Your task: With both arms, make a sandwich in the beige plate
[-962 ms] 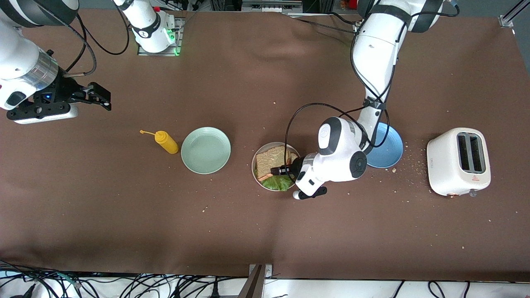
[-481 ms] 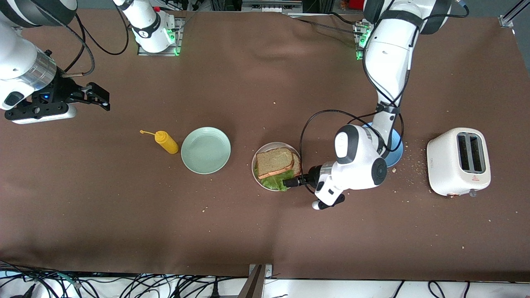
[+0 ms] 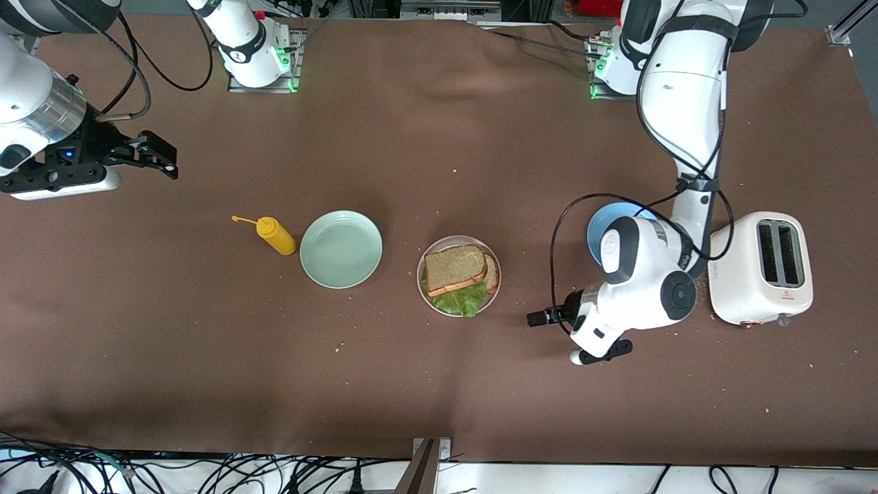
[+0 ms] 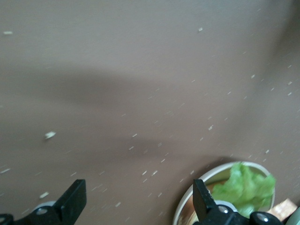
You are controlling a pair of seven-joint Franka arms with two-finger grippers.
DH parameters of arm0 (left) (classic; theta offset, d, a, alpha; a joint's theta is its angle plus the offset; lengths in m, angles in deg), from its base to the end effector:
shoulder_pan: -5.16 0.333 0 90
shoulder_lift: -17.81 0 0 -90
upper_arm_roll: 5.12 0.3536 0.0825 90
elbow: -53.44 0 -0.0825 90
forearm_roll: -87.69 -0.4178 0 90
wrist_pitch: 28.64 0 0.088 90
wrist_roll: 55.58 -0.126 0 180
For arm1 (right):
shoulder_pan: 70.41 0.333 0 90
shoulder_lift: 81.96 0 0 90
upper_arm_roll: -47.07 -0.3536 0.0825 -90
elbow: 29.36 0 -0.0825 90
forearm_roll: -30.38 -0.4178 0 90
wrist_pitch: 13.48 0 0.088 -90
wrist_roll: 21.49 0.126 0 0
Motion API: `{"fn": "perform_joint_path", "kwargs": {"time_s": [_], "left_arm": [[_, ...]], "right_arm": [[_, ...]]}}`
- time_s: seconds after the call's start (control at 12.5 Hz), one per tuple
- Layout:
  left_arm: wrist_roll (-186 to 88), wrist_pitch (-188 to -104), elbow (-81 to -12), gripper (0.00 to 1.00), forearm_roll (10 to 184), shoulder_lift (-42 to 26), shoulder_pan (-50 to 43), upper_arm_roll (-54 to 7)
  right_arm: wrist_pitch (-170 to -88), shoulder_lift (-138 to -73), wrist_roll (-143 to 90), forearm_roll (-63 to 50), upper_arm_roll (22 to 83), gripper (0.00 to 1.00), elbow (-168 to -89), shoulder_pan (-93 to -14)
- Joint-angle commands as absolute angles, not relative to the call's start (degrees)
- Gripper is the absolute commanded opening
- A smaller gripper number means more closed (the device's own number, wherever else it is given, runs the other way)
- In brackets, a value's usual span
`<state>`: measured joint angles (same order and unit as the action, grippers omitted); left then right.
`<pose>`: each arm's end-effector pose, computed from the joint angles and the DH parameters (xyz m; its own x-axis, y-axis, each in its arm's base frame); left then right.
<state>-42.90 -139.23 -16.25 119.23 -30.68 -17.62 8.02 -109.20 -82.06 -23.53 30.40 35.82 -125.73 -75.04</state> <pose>0.7724 -0.2269 0.2596 0.9641 0.1783 -0.1968 0.2289 -0.9335 0.2760 0.5899 0.0683 0.5942 0.9885 0.1506 -0.0130 0.1506 -0.9886 -0.0005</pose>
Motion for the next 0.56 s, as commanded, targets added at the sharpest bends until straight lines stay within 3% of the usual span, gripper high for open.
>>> {"fn": "perform_joint_path", "kwargs": {"time_s": [0.0,0.48], "left_arm": [[-43.4,-125.6,-17.0,1.00,110.6,-22.6,-15.0,10.3],[-43.6,-111.6,-17.2,1.00,94.1,-15.3,-13.3,10.4]], "right_arm": [[-107.9,-82.1,-23.1,30.8,35.3,1.00,-124.8,-75.5],[-108.2,-82.6,-23.1,30.6,35.3,1.00,-124.7,-75.4]]}}
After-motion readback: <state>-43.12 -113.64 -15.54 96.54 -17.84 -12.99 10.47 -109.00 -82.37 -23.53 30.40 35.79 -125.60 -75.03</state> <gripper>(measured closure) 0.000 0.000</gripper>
